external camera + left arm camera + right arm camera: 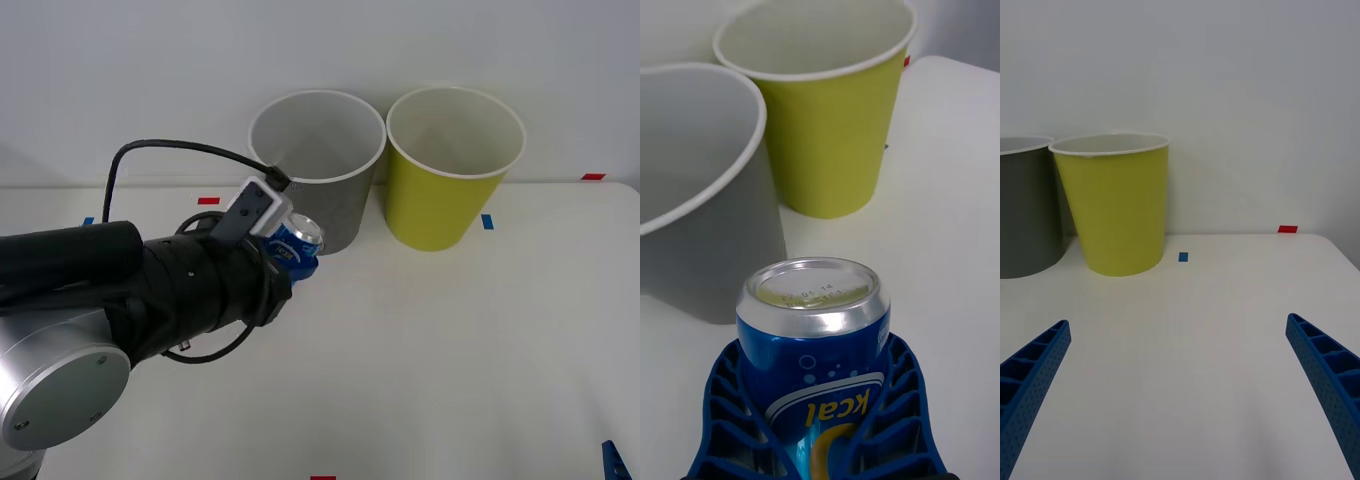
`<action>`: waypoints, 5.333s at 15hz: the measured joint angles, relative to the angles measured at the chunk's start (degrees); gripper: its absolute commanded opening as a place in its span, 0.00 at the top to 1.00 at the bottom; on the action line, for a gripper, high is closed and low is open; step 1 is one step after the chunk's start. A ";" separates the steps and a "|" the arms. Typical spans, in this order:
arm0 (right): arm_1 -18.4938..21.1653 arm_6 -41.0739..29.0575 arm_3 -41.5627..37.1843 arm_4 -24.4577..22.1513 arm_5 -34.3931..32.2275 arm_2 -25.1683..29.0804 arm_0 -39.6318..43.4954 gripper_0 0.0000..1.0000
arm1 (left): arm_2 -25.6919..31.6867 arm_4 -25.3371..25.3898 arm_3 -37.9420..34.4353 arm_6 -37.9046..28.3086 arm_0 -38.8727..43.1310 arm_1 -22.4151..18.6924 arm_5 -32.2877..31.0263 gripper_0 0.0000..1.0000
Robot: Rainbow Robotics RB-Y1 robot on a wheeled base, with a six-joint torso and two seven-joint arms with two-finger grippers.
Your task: Put cans in the gray bin and PET bottles in the light green bin.
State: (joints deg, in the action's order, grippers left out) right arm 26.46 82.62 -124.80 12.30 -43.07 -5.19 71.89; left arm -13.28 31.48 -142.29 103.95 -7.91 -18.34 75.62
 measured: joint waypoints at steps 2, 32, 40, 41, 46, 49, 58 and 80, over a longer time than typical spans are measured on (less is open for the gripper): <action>0.00 0.00 0.00 0.00 0.00 0.00 0.00 0.00 | 1.53 0.53 -3.12 -0.06 0.00 0.54 0.02 1.00; 0.00 0.00 0.00 0.00 0.00 0.00 0.00 0.00 | 9.27 -7.62 9.43 -20.92 -28.37 0.93 -14.60 1.00; 0.00 0.00 0.00 0.00 0.00 0.00 0.00 0.00 | 4.86 -8.61 27.27 -21.01 -32.07 3.28 -31.88 1.00; 0.00 0.00 0.00 0.00 0.00 0.00 0.00 0.00 | 4.32 -9.02 29.13 -20.88 -32.08 3.58 -33.92 1.00; 0.00 0.00 0.00 0.00 0.00 0.00 0.00 0.00 | 1.30 -9.34 38.56 -20.76 -32.02 4.38 -45.20 1.00; 0.00 0.00 0.00 0.00 0.00 0.00 0.00 0.00 | 0.41 -9.48 39.72 -20.67 -30.81 4.01 -47.20 1.00; 0.00 0.00 0.00 0.00 0.00 0.00 0.00 0.00 | -0.26 -10.70 39.75 -20.73 -28.67 3.49 -50.41 0.68; 0.00 0.00 0.00 0.00 0.00 0.00 0.00 0.00 | -0.82 -12.10 27.31 -20.81 -19.27 -3.97 -50.20 0.00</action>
State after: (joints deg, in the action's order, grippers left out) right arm 26.46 82.62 -124.80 12.30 -43.07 -5.19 71.89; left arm -14.10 19.38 -114.99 83.15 -27.18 -22.31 25.42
